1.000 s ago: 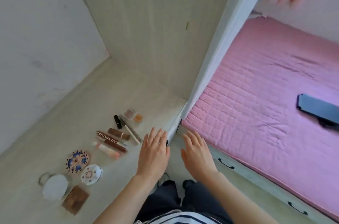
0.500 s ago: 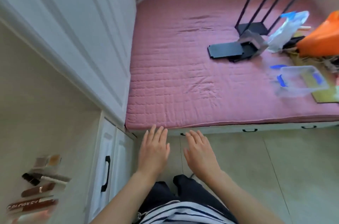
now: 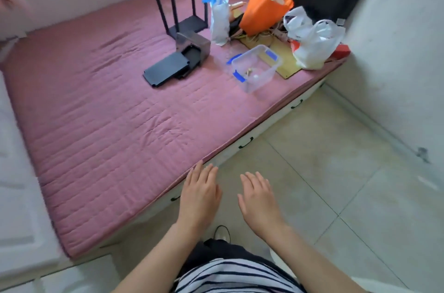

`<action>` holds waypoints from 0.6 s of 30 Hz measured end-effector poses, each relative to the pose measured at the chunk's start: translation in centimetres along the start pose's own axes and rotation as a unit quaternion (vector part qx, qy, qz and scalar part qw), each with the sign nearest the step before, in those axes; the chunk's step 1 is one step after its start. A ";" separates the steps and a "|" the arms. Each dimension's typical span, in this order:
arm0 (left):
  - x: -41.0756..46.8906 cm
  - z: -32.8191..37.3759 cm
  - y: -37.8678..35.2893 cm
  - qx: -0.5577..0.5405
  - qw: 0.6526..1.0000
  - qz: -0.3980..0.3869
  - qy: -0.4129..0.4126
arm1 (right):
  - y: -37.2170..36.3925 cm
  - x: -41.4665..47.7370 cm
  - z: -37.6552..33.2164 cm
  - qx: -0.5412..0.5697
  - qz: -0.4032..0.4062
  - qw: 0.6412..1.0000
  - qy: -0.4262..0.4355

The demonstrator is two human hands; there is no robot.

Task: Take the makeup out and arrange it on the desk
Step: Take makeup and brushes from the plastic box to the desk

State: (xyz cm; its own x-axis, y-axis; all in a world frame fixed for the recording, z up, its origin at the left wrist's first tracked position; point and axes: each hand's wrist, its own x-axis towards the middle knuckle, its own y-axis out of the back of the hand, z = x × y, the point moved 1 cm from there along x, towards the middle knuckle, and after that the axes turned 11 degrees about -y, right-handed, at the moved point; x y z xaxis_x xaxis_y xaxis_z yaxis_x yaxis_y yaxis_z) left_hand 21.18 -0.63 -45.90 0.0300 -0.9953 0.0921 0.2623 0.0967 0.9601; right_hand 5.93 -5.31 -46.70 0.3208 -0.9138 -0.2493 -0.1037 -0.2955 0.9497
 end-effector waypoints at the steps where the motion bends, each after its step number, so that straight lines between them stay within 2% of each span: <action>1: 1.3 0.9 -0.3 -0.001 1.000 -0.009 -0.019 | 0.5 0.3 1.2 0.013 0.001 1.000 -0.020; 9: 10.1 5.5 -2.6 -0.008 0.989 -0.052 -0.136 | 3.5 3.3 8.4 0.097 0.024 0.983 -0.156; 18: 22.3 7.8 -5.4 -0.026 0.977 -0.055 -0.206 | 6.6 10.7 13.7 0.117 0.027 0.962 -0.244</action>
State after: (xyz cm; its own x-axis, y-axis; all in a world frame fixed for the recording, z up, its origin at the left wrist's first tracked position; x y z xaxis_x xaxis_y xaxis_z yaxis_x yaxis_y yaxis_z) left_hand 12.91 -23.35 -46.95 -0.3898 -0.9156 0.0986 0.2914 -0.0211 0.9564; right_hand -4.25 -20.85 -45.71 -0.1655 -0.9347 -0.3144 -0.3356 -0.2464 0.9092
